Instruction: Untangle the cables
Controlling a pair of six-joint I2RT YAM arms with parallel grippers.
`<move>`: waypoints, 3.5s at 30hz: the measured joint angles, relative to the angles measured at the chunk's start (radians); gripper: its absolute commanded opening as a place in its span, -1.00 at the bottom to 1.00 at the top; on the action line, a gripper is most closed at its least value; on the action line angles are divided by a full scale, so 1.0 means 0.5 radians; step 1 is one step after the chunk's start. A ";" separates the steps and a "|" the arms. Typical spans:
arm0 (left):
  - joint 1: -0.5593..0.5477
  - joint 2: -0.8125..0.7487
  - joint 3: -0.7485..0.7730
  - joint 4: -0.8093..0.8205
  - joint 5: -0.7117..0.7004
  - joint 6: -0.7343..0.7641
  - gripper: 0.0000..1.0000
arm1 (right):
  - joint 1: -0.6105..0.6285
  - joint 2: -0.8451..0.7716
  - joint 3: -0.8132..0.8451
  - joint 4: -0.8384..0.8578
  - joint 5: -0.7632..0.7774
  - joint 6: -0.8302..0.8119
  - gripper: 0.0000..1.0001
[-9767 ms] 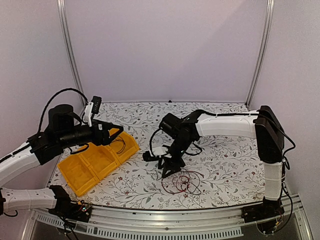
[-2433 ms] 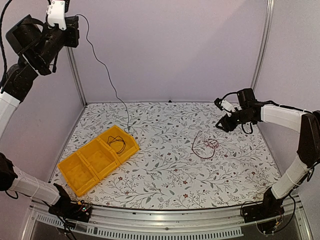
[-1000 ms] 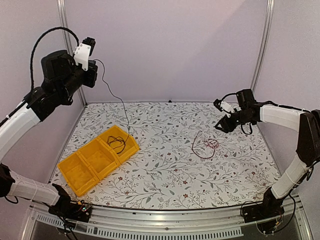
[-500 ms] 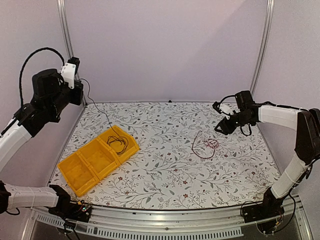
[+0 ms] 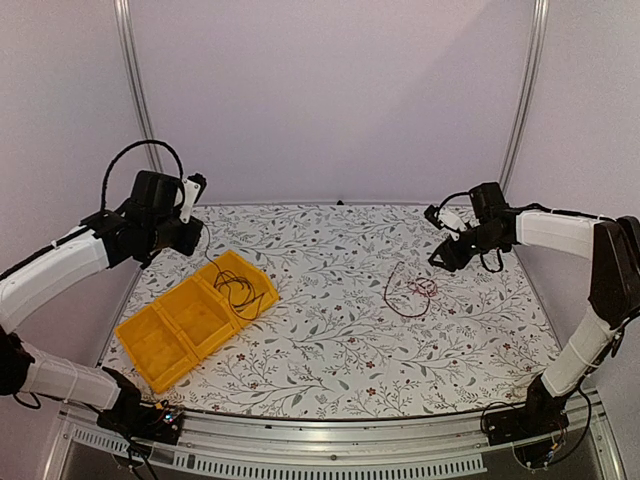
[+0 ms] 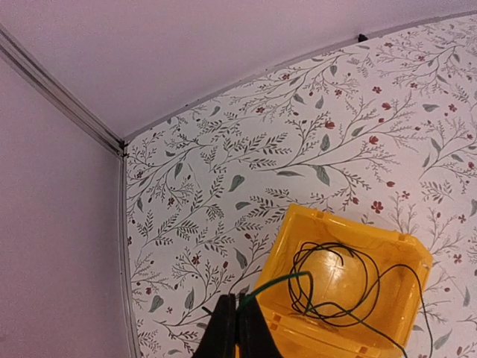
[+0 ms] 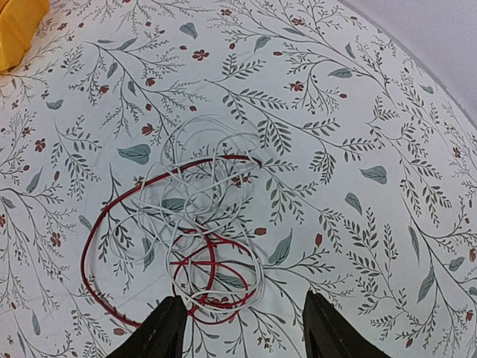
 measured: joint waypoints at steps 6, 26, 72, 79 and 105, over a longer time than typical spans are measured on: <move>0.037 0.166 -0.001 0.029 0.039 -0.056 -1.00 | 0.000 0.001 0.000 -0.007 -0.006 -0.005 0.15; 0.060 1.032 0.018 0.146 0.668 -0.353 -0.72 | 0.000 0.034 0.000 -0.028 -0.018 -0.017 0.15; -0.576 0.203 -0.588 -0.091 0.401 -1.585 -0.27 | 0.000 0.101 0.006 -0.100 -0.056 -0.050 0.16; -0.576 0.295 -0.593 -0.057 0.365 -1.567 -0.71 | 0.000 0.101 0.006 -0.112 -0.065 -0.050 0.16; -0.362 0.511 -0.196 -0.039 -0.059 -0.984 -1.00 | 0.000 0.114 0.018 -0.127 -0.071 -0.053 0.16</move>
